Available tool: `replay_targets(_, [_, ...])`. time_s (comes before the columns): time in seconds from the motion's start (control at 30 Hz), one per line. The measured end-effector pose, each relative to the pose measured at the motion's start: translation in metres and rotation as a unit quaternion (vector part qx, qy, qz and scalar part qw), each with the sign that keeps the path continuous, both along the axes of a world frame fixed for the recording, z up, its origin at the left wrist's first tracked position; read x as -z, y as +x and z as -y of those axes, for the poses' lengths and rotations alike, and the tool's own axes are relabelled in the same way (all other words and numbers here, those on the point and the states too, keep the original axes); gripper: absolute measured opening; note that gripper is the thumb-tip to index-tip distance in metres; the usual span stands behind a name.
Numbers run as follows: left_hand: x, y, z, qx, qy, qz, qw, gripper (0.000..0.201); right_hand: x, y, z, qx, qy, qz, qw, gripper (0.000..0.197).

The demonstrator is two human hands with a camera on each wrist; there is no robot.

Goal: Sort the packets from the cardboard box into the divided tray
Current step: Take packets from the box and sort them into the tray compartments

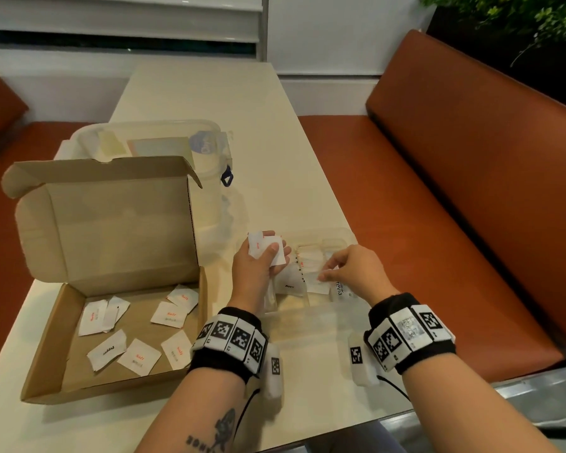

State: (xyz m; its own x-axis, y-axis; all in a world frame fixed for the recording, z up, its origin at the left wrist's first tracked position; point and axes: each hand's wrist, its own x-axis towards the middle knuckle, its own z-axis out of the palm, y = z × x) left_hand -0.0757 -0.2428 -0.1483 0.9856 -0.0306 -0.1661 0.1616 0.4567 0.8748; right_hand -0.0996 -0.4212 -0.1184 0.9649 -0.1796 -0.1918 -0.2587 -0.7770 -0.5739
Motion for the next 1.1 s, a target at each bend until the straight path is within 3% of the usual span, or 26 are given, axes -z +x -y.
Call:
replay_targets(0.2, [0.0, 0.0, 0.001, -0.002, -0.003, -0.006, 1.0, 0.02, 0.011, -0.002, -0.01, -0.035, -0.135, 0.027, 0.99, 0.018])
replay_targets(0.37, [-0.002, -0.001, 0.0, 0.001, -0.01, -0.005, 1.0, 0.02, 0.015, -0.006, -0.013, -0.067, -0.161, 0.067, 0.982, 0.026])
replay_targets(0.47, [-0.002, -0.001, 0.0, 0.004, -0.01, -0.001, 1.0, 0.019, 0.017, -0.007, -0.013, -0.113, -0.183, 0.048, 0.975, 0.024])
replay_targets(0.67, [-0.002, -0.001, 0.001, 0.011, -0.009, -0.003, 1.0, 0.02, 0.018, -0.002, -0.015, -0.11, -0.189, 0.043, 0.975, 0.024])
replay_targets(0.9, [-0.003, -0.001, 0.001, 0.016, -0.009, -0.006, 1.0, 0.02, 0.021, -0.001, -0.018, -0.042, -0.116, -0.001, 0.992, 0.033])
replay_targets(1.1, [-0.002, -0.001, 0.001, 0.018, -0.004, -0.007, 1.0, 0.019, 0.018, -0.003, -0.019, -0.069, -0.108, -0.005, 0.992, 0.038])
